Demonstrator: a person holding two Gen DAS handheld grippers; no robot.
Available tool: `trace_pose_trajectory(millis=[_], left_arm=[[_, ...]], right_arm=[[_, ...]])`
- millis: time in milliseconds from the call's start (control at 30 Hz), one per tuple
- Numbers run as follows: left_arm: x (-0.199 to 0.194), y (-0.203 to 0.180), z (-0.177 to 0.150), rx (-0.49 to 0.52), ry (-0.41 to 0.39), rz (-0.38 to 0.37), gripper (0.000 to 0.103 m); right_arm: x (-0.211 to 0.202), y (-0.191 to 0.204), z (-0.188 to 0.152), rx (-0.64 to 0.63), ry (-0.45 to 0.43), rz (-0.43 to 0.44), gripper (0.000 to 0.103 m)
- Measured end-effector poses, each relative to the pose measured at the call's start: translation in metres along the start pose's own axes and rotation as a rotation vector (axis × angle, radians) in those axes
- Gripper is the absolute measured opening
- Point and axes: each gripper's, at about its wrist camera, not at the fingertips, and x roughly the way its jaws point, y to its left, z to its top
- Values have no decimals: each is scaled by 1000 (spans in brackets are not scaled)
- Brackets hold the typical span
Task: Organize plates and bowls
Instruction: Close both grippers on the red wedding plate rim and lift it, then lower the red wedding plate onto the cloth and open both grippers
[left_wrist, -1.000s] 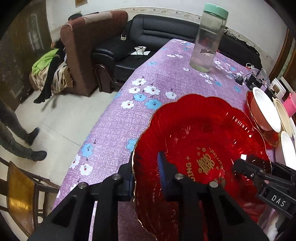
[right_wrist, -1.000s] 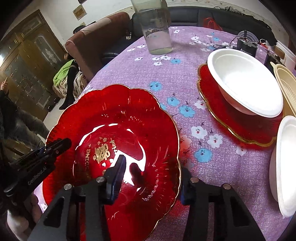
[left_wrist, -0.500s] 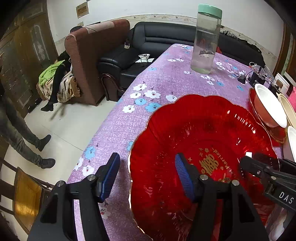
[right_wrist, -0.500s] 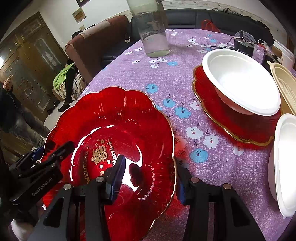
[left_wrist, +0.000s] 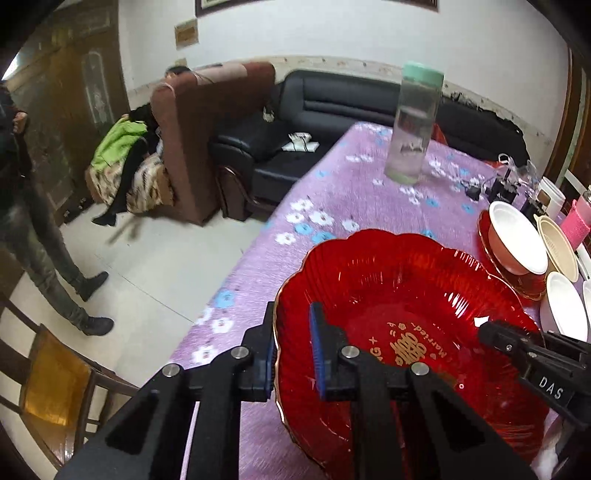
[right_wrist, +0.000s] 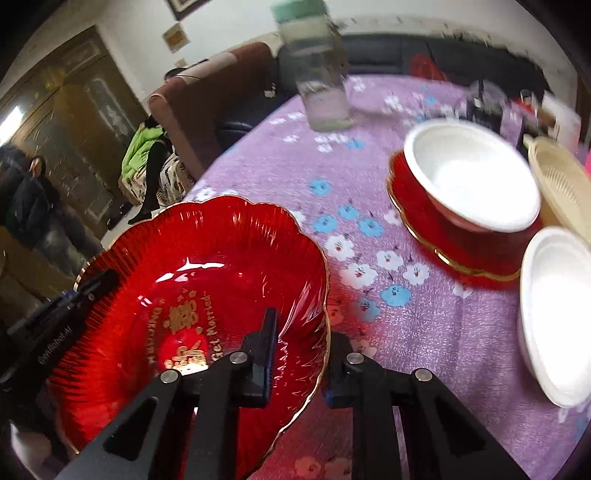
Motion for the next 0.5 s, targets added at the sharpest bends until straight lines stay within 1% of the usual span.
trace_pose_trajectory(millis=[67, 267, 367, 500], left_arm=[[-9, 2, -3, -7, -20, 7, 16], [-24, 7, -18, -15, -41, 30, 16], [-19, 4, -23, -14, -30, 32, 16], [-10, -3, -30, -2, -6, 32, 16]], right_arm=[[-8, 9, -5, -32, -27, -16, 21], [-17, 20, -20, -72, -50, -25, 21], [-19, 21, -28, -85, -66, -51, 21], [-15, 16, -36, -88, -58, -78, 21]])
